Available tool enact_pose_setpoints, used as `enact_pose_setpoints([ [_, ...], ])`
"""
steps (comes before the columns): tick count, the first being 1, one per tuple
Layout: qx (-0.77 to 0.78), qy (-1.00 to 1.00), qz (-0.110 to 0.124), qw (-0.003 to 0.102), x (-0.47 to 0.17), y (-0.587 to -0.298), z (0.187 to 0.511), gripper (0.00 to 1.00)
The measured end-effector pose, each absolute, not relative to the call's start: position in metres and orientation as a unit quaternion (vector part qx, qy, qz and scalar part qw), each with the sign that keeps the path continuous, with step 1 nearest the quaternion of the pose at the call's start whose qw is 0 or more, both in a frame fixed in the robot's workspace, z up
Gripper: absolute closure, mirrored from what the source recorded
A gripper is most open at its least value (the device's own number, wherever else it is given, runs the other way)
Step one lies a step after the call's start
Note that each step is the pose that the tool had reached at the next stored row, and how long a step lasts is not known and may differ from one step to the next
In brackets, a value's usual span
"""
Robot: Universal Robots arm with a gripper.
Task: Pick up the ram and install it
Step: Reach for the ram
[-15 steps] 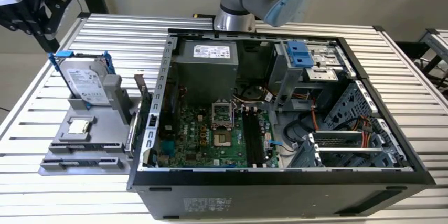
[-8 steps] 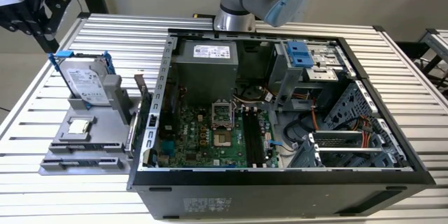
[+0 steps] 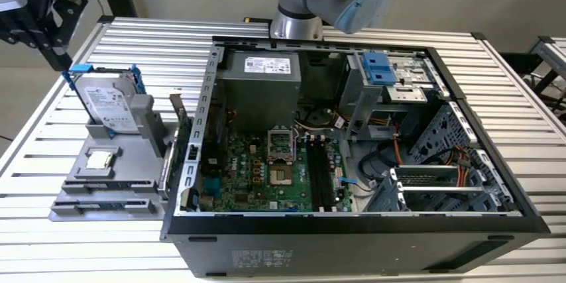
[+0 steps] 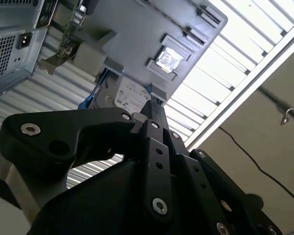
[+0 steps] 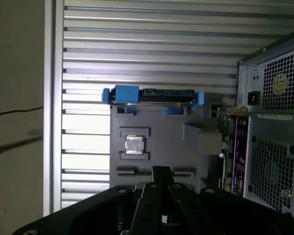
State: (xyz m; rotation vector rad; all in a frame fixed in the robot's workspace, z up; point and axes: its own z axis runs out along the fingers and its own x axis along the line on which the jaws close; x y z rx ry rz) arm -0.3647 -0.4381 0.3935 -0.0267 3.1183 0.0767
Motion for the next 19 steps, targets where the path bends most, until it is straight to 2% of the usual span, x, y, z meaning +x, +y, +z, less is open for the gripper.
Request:
enact_pose_setpoints([
  [19, -0.005, 1.000, 0.025, 0.011, -0.365, -0.461, 0.393, 1.00],
])
